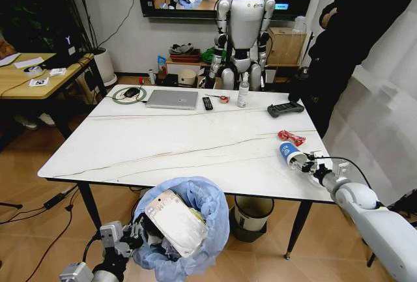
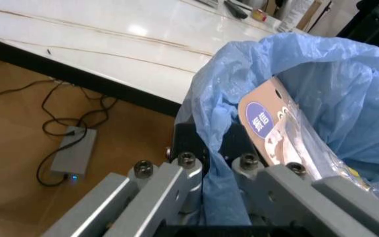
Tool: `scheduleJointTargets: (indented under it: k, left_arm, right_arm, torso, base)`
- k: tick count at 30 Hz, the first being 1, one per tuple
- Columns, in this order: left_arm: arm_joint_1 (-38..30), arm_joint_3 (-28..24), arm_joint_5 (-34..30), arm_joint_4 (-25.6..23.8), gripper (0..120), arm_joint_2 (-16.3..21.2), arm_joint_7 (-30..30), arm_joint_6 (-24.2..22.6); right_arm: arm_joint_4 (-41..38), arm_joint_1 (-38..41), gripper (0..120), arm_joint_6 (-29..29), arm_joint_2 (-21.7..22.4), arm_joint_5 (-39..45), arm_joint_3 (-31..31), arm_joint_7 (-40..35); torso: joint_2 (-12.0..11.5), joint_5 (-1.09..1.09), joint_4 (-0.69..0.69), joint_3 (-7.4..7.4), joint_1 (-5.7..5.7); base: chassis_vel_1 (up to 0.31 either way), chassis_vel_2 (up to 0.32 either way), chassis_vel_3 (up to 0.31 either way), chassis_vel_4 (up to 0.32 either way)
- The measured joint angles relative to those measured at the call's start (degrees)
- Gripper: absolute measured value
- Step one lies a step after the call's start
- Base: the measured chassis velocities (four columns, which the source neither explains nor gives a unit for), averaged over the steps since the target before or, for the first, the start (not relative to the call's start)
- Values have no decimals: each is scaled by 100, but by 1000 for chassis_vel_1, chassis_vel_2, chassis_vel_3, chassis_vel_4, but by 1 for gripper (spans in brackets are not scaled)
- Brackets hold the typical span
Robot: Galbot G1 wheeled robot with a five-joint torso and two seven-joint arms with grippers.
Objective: Pick up the trash bin and place the trash from the table into it.
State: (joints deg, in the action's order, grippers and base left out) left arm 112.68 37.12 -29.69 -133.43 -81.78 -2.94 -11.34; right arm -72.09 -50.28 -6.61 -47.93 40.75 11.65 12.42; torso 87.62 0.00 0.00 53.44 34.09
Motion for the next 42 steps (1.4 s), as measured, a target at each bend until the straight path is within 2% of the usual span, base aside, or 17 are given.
scheduleJointTargets:
  k: [4,7,11,12,15,32,38,42]
  left_arm:
    - [9,10,0,0,0,-12,-2,8]
    - [10,10,0,0,0,-14,-3,9]
    - [8,12,0,-2,0,-12,-5,11]
    - [8,12,0,-2,0,-12,-5,11]
    - [8,15,-2,-4,0,-4,-5,11]
    - [12,-4,-16,-15,0,87,-5,12]
    - [7,-60,-21,-1,0,160,-5,12]
    - [8,-106,-24,5,0,262,1,5]
  right_arm:
    - [31,82,36,-19,-4,20,-59,-2]
    - [35,103,31,-26,-5,30,-71,-4]
    - [37,115,11,-37,-2,45,-77,-8]
    - [37,115,11,-37,-2,45,-77,-8]
    - [36,115,1,-41,0,49,-76,-13]
    - [-31,61,0,-5,18,100,-48,-26]
    - [-262,-204,0,325,32,429,280,46]
    - [-658,-498,0,531,199,804,606,224]
  torso:
    - [0,0,0,0,0]
    - [0,0,0,0,0]
    - [0,0,0,-1,0]
    - [0,0,0,-1,0]
    - [0,0,0,-1,0]
    - [0,1,0,0,0]
    - [0,1,0,0,0]
    - [0,4,-1,0,0]
  base:
    - [0,0,0,0]
    - [0,0,0,0]
    - [0,0,0,0]
    - [0,0,0,0]
    - [0,0,0,0]
    - [0,0,0,0]
    - [0,0,0,0]
    - [0,0,0,0]
